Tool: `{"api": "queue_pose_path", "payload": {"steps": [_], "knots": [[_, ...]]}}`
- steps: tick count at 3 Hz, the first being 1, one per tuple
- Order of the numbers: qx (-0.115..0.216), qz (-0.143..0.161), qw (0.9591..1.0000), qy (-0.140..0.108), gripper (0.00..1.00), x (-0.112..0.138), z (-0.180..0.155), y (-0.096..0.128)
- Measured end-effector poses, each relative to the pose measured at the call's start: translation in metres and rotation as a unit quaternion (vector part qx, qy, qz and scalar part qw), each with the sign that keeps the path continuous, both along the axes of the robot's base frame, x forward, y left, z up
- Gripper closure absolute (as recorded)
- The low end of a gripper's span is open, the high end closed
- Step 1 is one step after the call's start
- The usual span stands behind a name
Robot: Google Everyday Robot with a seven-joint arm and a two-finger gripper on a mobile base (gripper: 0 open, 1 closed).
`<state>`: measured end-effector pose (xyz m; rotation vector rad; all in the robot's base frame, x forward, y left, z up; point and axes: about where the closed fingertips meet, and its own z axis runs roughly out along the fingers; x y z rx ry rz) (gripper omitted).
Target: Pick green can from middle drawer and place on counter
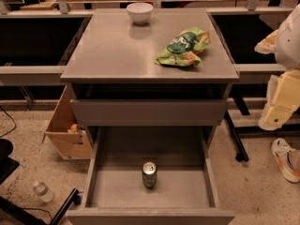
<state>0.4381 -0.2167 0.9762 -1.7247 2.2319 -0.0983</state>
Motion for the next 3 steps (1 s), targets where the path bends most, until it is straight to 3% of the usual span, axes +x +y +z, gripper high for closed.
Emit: {"api": "queue_pose_path", "payload": {"steps": [1,2,3], "knots": [[0.0,0.0,1.0,0.0,0.0,0.0,0.0,0.0],[0.04,0.004,0.9991,-0.01,0.0,0.007,-0.018,0.007],[0.139,0.037,0.9894,0.02,0.0,0.005,-0.108,0.027]]}}
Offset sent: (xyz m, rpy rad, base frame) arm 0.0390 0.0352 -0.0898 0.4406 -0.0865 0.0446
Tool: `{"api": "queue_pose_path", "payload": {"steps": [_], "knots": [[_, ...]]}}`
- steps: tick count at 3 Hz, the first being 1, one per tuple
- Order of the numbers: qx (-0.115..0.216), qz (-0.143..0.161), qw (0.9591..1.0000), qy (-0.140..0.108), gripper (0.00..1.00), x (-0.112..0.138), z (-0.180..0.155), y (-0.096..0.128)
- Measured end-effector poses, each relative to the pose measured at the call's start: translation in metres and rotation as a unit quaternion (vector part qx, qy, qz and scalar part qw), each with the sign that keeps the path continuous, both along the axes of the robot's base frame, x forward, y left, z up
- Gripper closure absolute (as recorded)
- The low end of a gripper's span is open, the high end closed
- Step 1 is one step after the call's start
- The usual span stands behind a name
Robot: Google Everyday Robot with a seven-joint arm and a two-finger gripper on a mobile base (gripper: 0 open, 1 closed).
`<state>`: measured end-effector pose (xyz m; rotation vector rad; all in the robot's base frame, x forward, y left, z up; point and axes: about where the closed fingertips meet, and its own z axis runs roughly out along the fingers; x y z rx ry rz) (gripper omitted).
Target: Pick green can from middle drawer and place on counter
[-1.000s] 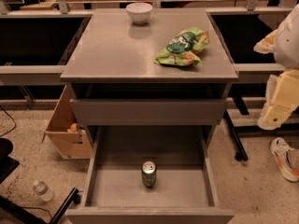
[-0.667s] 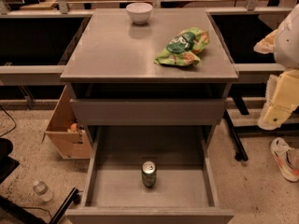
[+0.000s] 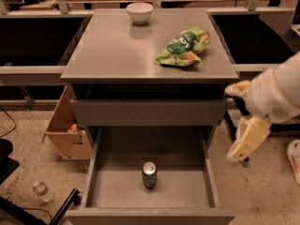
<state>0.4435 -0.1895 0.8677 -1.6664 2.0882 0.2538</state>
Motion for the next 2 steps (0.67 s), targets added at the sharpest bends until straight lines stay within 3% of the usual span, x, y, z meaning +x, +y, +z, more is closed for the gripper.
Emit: {"api": "queue_pose_path", "payload": {"steps": [1,2], "knots": [[0.135,0.03,0.9901,0.023,0.0,-0.011,-0.099,0.04],[0.267,0.034,0.9627,-0.028,0.0,0.015,-0.131,0.084]]}}
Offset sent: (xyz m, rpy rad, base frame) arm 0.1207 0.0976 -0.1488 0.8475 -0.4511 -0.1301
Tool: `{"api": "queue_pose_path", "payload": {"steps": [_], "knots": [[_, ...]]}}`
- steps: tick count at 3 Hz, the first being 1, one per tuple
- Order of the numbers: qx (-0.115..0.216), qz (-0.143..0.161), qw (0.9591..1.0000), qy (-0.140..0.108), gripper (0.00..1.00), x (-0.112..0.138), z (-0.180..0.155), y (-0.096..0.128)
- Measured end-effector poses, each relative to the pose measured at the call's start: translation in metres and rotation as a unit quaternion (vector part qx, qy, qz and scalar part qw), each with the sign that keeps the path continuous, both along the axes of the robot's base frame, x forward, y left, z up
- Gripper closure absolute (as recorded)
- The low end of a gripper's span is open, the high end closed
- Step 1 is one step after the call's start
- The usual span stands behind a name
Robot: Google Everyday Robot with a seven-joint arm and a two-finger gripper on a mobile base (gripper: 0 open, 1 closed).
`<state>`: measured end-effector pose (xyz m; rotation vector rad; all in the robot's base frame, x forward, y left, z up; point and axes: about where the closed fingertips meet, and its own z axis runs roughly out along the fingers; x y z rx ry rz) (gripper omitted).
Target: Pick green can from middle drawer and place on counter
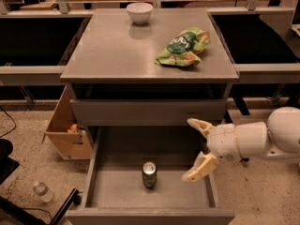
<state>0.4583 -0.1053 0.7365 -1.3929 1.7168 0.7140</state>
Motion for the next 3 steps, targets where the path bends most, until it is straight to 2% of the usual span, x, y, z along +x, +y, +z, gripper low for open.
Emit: {"api": "queue_pose_path", "payload": {"steps": [1,2,3], "knots": [[0.071,-0.049,0.9945,-0.06,0.0,0.036,-0.007,0.012],[0.068,-0.075,0.9916,-0.081,0.0,0.054,-0.008,0.011],[0.068,-0.075,0.9916,-0.081,0.0,0.054,-0.008,0.011]]}}
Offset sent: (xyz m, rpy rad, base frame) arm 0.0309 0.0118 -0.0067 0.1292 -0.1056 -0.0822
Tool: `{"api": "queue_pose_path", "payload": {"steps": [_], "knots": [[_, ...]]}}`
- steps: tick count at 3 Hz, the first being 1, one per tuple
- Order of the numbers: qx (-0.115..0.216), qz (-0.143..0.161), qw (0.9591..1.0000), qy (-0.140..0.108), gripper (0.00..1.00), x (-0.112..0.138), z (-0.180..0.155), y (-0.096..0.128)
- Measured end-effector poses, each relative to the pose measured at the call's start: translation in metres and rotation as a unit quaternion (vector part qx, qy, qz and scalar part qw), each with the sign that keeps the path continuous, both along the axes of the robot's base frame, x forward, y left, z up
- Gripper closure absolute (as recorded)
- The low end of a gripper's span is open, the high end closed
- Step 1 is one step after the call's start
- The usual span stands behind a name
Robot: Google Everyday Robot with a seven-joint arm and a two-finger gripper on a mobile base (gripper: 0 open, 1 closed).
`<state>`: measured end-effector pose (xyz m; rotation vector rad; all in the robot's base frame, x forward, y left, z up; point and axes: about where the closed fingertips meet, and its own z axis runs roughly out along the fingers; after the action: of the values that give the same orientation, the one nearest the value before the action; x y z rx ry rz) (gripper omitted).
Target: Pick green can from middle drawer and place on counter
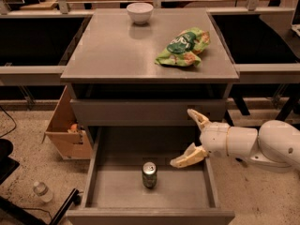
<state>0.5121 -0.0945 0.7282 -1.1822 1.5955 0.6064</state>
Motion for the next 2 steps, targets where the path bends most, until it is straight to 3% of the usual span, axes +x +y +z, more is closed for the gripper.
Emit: {"api": "queue_pose_path", "payload": {"steps": [1,2], "knots": [[0.006,0.007,0.9998,0.021,0.0,0.003,-0.046,0.017],[0.003,0.012,0.9997,0.023,0.0,0.011,-0.121,0.035]]}}
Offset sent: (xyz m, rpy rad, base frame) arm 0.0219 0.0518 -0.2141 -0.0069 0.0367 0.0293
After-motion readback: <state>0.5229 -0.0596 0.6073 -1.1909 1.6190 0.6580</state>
